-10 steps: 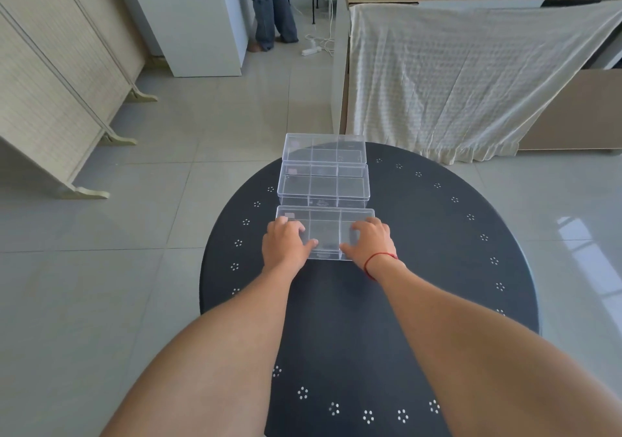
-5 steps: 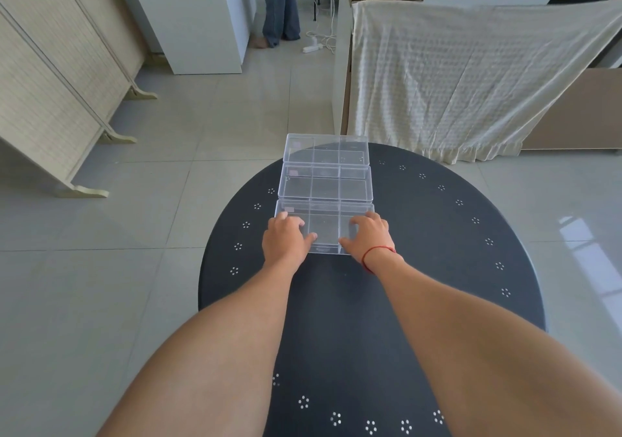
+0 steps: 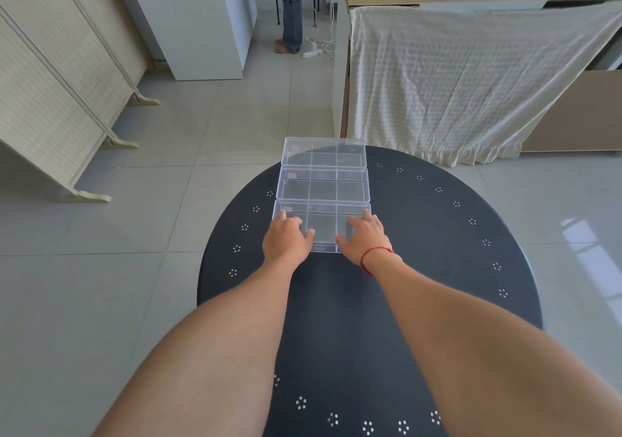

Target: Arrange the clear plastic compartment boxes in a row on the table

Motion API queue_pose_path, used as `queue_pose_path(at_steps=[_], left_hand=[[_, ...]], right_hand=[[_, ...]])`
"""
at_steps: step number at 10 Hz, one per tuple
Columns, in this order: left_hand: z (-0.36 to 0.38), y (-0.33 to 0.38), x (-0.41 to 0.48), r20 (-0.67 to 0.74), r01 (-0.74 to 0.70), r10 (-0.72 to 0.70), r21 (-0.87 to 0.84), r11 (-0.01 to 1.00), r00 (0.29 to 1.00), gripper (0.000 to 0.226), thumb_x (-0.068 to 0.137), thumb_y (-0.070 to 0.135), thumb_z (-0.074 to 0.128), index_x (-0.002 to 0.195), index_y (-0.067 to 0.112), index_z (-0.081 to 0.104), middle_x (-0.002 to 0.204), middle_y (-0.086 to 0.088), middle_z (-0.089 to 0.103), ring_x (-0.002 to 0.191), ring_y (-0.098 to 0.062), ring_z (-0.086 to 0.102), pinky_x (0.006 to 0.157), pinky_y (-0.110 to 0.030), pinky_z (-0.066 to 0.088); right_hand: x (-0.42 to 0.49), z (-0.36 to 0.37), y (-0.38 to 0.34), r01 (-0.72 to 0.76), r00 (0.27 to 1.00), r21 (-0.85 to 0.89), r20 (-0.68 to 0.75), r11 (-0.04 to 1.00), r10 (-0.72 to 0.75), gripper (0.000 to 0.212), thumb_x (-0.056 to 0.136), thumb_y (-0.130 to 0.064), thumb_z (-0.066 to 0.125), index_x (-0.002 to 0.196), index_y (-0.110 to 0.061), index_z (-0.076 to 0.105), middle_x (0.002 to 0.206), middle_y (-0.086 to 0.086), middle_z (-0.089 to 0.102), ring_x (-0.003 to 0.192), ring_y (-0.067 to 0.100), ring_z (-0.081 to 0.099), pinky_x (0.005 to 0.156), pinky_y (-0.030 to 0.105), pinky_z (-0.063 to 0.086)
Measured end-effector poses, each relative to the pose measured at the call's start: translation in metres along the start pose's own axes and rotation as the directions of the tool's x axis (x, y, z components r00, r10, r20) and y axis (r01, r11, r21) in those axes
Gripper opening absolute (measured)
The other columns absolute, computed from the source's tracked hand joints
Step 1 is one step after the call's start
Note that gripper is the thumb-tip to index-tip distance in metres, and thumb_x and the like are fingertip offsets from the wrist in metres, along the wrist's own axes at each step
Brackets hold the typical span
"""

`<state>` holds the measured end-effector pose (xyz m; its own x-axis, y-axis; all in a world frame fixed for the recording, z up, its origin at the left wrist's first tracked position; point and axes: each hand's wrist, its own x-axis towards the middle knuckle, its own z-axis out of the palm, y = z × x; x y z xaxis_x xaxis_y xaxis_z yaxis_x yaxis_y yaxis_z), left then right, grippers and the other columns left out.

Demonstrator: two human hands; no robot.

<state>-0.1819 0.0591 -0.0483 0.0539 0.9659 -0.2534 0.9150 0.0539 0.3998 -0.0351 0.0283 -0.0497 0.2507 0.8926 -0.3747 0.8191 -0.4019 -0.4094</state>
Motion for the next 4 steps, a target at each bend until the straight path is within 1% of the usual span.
queue_pose_path(at_steps=[1,2,3,4], left_hand=[[-0.002,0.003,-0.011,0.004,-0.004,0.003,0.017,1.0,1.0,0.052,0.097,0.04,0.05,0.143,0.016,0.045,0.158,-0.005,0.028,0.142,-0.023,0.034,0.102,-0.039,0.041],[-0.006,0.011,-0.029,-0.048,-0.031,0.032,0.028,0.999,0.998,0.048,0.097,0.039,0.05,0.137,0.013,0.05,0.146,-0.007,0.045,0.132,-0.025,0.044,0.097,-0.039,0.044],[-0.003,0.022,-0.049,-0.099,-0.062,0.064,0.022,0.998,0.993,0.043,0.096,0.038,0.05,0.129,0.012,0.058,0.129,-0.007,0.059,0.119,-0.027,0.053,0.088,-0.039,0.047],[0.012,0.043,-0.072,-0.077,-0.103,0.101,-0.021,0.994,0.992,0.041,0.096,0.038,0.049,0.126,0.013,0.061,0.126,-0.006,0.061,0.115,-0.026,0.057,0.087,-0.038,0.049]], right_hand=[[-0.012,-0.006,0.006,-0.002,1.0,0.005,0.002,1.0,0.002,0.048,0.093,-0.032,0.05,0.138,-0.016,0.047,0.163,0.008,0.013,0.15,0.026,0.011,0.111,0.047,0.032],[-0.028,-0.015,0.015,-0.024,1.0,0.016,-0.004,1.0,0.024,0.053,0.095,-0.032,0.049,0.145,-0.017,0.04,0.163,0.009,0.012,0.151,0.027,0.01,0.114,0.048,0.028],[-0.048,-0.02,0.027,-0.047,0.999,0.054,-0.016,0.997,0.048,0.051,0.095,-0.033,0.049,0.143,-0.017,0.043,0.163,0.01,0.014,0.151,0.027,0.012,0.113,0.048,0.029],[-0.07,-0.029,0.05,-0.086,0.995,0.048,-0.042,0.995,0.088,0.053,0.095,-0.035,0.049,0.143,-0.015,0.042,0.162,0.01,0.017,0.149,0.028,0.018,0.112,0.047,0.031]])
